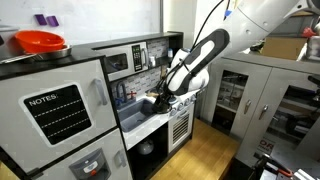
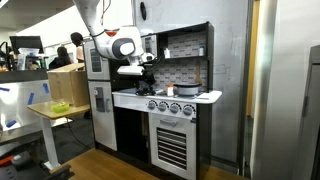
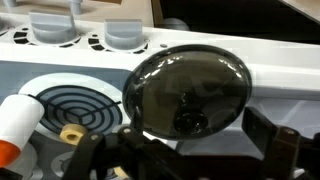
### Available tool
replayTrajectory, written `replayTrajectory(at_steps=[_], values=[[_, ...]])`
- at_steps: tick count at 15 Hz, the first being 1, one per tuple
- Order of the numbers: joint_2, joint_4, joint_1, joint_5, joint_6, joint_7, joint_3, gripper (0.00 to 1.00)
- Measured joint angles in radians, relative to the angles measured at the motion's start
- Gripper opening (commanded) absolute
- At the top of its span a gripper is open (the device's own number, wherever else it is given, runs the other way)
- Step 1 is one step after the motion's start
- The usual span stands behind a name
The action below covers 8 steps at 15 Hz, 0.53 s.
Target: Put the black lid on the gray pot
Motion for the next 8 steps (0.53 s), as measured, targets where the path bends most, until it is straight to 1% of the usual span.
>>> replayTrajectory(at_steps=[1, 2, 3, 4, 6, 8], values=[[0.0, 0.002, -0.001, 0.0, 0.0, 0.0, 0.0, 0.74], [0.0, 0.005, -0.001, 0.0, 0.001, 0.0, 0.0, 0.66], [0.0, 0.007, -0.002, -0.001, 0.001, 0.0, 0.0, 0.61], [0.0, 0.009, -0.002, -0.001, 0.001, 0.0, 0.0, 0.52], [0.0, 0.012, -0.003, -0.001, 0.001, -0.001, 0.0, 0.4], [0.0, 0.013, -0.003, -0.001, 0.001, -0.001, 0.0, 0.24]])
